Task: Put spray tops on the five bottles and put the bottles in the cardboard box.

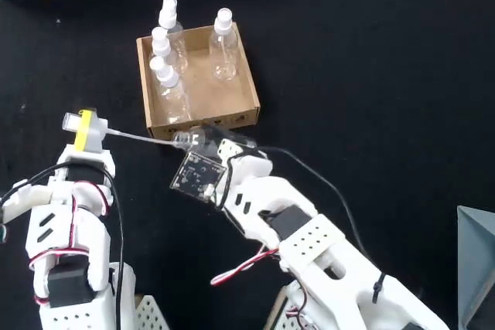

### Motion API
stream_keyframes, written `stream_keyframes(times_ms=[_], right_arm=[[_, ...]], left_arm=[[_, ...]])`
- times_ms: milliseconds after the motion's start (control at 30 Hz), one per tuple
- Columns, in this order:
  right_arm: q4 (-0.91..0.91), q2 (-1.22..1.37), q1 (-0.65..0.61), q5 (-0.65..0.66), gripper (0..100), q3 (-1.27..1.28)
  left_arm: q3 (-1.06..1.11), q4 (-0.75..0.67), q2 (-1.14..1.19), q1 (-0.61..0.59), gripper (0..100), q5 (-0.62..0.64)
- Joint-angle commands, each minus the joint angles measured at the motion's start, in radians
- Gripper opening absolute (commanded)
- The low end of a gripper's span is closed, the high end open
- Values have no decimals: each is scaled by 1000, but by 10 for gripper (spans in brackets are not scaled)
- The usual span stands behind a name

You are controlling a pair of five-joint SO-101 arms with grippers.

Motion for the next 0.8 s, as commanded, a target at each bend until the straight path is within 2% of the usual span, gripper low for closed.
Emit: stream_keyframes(times_ms=[0,533,767], right_arm=[[-29,-45,-32,8,30,-7],[-31,-47,-52,6,29,8],[-75,-45,-34,-72,29,-2]], left_arm=[[-12,-3,-11,13,30,-15],[15,-3,-9,15,30,-15],[16,3,-9,15,30,-15]])
